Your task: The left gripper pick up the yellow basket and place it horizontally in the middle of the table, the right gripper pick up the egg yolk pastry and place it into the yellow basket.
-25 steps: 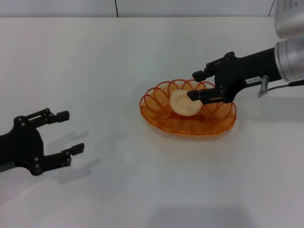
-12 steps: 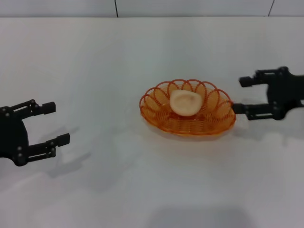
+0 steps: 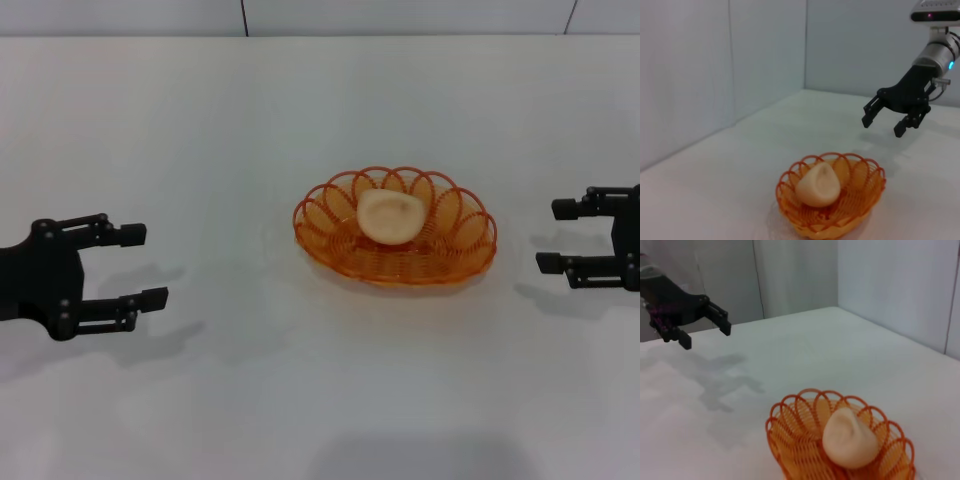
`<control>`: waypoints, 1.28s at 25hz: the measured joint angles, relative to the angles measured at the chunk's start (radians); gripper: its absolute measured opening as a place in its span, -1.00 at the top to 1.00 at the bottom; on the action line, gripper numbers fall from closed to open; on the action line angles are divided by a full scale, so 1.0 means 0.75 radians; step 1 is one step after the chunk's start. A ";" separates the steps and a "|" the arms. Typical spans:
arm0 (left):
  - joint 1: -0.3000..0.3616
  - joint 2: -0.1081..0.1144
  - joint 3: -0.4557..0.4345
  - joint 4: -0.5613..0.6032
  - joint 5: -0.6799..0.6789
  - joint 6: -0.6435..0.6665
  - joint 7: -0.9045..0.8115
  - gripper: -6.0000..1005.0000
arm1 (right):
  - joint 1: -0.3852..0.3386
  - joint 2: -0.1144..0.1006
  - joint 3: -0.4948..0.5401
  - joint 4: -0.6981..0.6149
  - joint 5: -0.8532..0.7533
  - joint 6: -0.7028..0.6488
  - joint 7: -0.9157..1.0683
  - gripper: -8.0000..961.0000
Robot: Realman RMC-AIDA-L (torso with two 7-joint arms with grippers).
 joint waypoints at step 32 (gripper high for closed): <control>-0.132 -0.013 0.006 -0.008 0.166 -0.045 -0.090 -0.54 | 0.040 0.012 -0.019 0.024 -0.045 0.019 0.002 -0.48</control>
